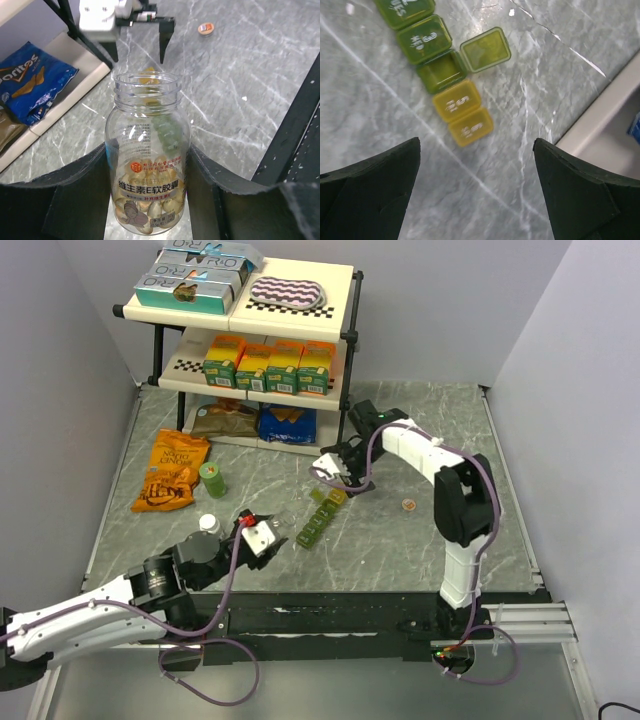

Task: Sort the pills into containers

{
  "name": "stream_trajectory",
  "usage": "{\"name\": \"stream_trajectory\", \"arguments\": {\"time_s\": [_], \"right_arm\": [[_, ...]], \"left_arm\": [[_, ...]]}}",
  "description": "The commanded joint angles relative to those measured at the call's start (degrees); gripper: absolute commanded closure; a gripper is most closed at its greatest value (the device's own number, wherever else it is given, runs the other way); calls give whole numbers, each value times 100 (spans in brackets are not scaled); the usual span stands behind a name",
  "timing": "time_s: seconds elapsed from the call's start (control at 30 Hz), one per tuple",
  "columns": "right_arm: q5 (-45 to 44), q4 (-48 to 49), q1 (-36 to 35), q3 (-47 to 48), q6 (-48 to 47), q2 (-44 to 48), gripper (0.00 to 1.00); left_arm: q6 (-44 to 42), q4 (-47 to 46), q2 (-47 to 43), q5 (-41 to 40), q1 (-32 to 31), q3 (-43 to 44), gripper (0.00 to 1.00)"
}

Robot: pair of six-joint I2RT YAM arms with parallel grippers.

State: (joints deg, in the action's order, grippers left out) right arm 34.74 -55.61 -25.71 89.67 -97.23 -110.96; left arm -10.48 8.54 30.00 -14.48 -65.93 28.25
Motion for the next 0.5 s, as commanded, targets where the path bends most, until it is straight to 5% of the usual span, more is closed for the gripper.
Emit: {"name": "stream_trajectory", "arguments": {"time_s": [0.0, 0.47], "right_arm": [[-248, -99, -258, 367, -481, -399, 0], [-802, 103, -408, 192, 37, -814, 8]], "left_arm": [[-138, 34, 199, -47, 54, 23, 99], [-147, 17, 226, 270, 265, 31, 99]]}}
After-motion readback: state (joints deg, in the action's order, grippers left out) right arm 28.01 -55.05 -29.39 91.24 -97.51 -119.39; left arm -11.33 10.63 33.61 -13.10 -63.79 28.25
